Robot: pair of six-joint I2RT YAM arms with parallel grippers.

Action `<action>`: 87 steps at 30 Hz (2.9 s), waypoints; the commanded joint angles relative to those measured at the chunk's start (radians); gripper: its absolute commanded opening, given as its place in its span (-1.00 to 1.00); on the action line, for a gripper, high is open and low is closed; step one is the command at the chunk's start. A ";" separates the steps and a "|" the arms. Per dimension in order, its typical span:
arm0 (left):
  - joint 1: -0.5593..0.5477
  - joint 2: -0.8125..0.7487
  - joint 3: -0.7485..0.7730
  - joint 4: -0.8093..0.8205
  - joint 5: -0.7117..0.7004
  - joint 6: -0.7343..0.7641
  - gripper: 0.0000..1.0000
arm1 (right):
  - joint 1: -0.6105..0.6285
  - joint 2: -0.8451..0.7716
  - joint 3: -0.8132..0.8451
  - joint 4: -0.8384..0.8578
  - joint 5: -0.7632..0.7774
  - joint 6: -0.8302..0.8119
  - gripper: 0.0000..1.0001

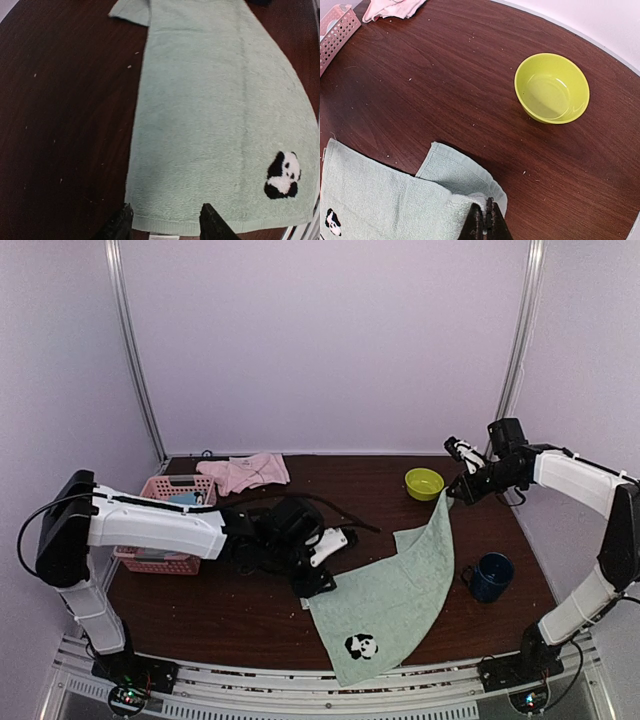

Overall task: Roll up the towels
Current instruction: Flatten out the towel at the center of the board.

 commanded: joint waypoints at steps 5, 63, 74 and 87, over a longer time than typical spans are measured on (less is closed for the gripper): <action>0.134 0.160 0.041 -0.029 0.109 -0.357 -0.08 | 0.001 -0.022 -0.005 0.024 0.006 0.013 -1.00; 0.311 -0.530 0.105 -0.143 -0.369 -0.067 -1.00 | -0.055 -0.186 0.298 -0.128 -0.045 0.003 -1.00; 0.133 -0.866 -0.121 -0.167 -0.111 -0.184 -1.00 | -0.053 -0.556 0.078 -0.540 -0.327 -0.447 -1.00; 0.279 -0.548 -0.082 -0.306 -0.313 -0.289 -1.00 | -0.061 -0.391 -0.108 -0.303 -0.232 -0.277 -1.00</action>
